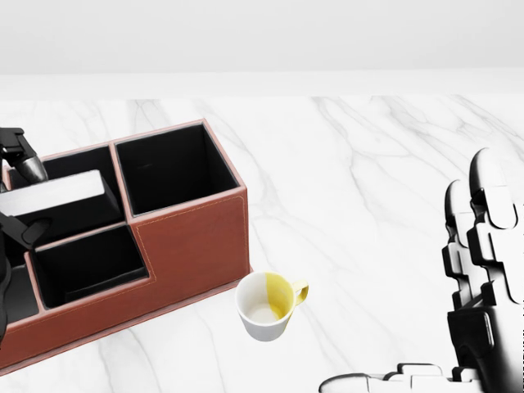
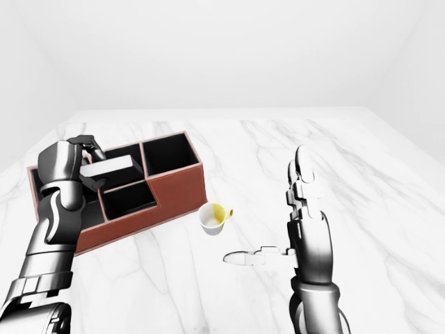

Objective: Pick up the book and place it in the front compartment of the caddy.

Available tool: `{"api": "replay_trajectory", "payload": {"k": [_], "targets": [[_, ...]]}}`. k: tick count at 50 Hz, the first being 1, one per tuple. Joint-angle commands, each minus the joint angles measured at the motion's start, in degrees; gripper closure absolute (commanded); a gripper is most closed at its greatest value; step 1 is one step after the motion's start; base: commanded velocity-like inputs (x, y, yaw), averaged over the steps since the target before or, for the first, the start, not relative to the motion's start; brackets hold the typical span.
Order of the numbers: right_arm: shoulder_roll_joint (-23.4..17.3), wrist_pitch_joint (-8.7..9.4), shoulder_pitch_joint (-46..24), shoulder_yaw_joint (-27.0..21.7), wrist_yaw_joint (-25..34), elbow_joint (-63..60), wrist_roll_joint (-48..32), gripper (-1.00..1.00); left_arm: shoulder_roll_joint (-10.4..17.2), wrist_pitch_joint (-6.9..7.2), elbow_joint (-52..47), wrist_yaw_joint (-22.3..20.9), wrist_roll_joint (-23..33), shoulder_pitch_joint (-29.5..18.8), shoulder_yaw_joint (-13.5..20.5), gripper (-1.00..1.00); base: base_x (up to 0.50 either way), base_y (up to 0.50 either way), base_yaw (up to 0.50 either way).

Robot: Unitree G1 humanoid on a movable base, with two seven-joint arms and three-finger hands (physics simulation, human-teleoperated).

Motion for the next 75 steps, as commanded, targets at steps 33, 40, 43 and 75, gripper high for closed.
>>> {"api": "replay_trajectory", "payload": {"k": [33, 40, 43, 75], "targets": [[-0.1, 0.00, -0.1, 0.1, 0.0, 0.4, 0.0, -1.00, 0.3, 0.00, 12.1, 9.0, 0.5, -4.0, -2.0, 1.00, 0.00, 0.00, 0.00], [-0.2, 0.00, -0.3, 0.3, -0.2, 1.0, -0.2, -1.00, 0.5, 0.00, 12.5, 9.5, 0.1, -4.4, -2.0, 1.00, 0.00, 0.00, 0.00], [-0.2, 0.00, -0.3, 0.2, -0.1, 1.2, 0.0, -1.00, 0.7, 0.00, 11.3, 10.8, 0.5, -4.5, -1.6, 1.00, 0.00, 0.00, 0.00], [-0.5, 0.00, 0.2, 0.8, -0.3, 0.2, -0.2, -1.00, 0.7, 0.00, 44.8, 18.5, 0.0, -20.3, -7.0, 1.00, 0.00, 0.00, 0.00]]}}
